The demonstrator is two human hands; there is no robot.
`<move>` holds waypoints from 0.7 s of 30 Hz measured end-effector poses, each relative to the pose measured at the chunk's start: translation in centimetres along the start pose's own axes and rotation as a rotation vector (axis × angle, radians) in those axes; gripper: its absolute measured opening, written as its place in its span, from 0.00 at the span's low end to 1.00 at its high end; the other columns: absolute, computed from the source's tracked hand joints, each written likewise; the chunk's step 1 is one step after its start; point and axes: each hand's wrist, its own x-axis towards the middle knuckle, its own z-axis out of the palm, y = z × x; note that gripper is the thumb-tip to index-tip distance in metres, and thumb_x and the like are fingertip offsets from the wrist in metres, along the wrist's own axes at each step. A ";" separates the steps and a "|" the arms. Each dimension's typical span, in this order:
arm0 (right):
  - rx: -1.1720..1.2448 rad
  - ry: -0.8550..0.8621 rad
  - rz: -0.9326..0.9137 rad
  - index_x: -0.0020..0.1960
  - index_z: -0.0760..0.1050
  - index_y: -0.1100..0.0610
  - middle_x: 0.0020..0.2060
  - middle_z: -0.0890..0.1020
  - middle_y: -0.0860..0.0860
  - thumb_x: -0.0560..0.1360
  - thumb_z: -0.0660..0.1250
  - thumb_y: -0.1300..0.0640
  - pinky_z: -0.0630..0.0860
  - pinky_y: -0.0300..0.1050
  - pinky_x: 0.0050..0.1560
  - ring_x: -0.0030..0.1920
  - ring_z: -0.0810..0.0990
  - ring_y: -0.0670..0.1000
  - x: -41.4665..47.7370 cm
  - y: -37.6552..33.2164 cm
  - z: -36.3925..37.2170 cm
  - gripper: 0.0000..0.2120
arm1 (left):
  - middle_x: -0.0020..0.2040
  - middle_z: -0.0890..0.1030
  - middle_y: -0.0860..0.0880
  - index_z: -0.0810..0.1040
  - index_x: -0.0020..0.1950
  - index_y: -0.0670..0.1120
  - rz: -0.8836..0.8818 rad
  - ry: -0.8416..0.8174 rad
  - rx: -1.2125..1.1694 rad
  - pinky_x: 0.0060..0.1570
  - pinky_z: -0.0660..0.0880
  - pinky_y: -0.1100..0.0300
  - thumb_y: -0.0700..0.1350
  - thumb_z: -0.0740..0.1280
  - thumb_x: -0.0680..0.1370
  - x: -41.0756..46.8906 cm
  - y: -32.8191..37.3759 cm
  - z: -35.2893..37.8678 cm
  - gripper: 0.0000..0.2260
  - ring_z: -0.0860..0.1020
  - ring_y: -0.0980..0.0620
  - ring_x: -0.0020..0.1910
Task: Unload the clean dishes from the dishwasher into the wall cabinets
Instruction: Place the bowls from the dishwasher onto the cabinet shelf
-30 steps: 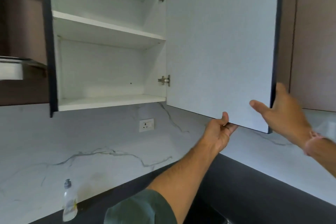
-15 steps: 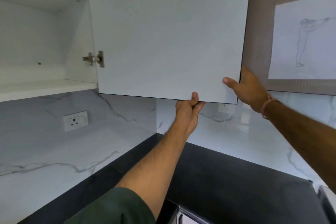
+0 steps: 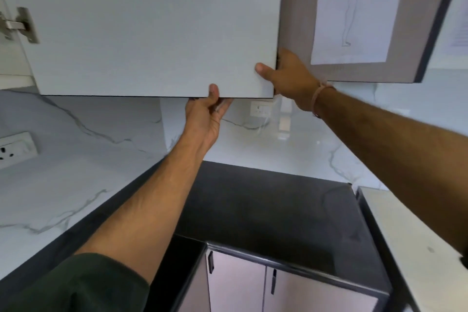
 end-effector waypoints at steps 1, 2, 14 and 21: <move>-0.030 -0.042 0.037 0.64 0.71 0.58 0.61 0.79 0.57 0.80 0.66 0.55 0.80 0.52 0.56 0.53 0.80 0.52 -0.7 -0.2 -0.4 0.15 | 0.45 0.83 0.45 0.75 0.59 0.37 -0.001 -0.002 0.062 0.51 0.81 0.44 0.36 0.67 0.78 -0.5 0.2 0.0 0.10 0.83 0.44 0.51; -0.077 -0.063 0.080 0.59 0.71 0.56 0.58 0.80 0.59 0.80 0.65 0.53 0.81 0.53 0.53 0.49 0.82 0.53 -1.7 -0.2 -1.1 0.10 | 0.44 0.83 0.45 0.75 0.58 0.37 -0.010 0.000 0.124 0.48 0.82 0.47 0.38 0.68 0.78 -1.0 0.1 -0.1 0.10 0.84 0.45 0.47; -0.413 -0.157 0.376 0.62 0.72 0.56 0.56 0.80 0.52 0.78 0.63 0.39 0.81 0.51 0.54 0.49 0.83 0.50 -19.7 3.2 -17.4 0.23 | 0.64 0.80 0.47 0.74 0.70 0.49 -0.197 0.012 0.618 0.59 0.78 0.49 0.54 0.64 0.81 -10.7 -6.4 2.6 0.19 0.78 0.47 0.62; -0.539 -0.165 0.490 0.58 0.76 0.57 0.53 0.82 0.53 0.78 0.63 0.41 0.78 0.52 0.57 0.51 0.83 0.53 -33.6 7.5 -26.6 0.21 | 0.59 0.81 0.48 0.77 0.62 0.46 -0.345 -0.001 0.778 0.54 0.79 0.51 0.57 0.66 0.79 -22.8 -18.4 5.6 0.18 0.80 0.50 0.56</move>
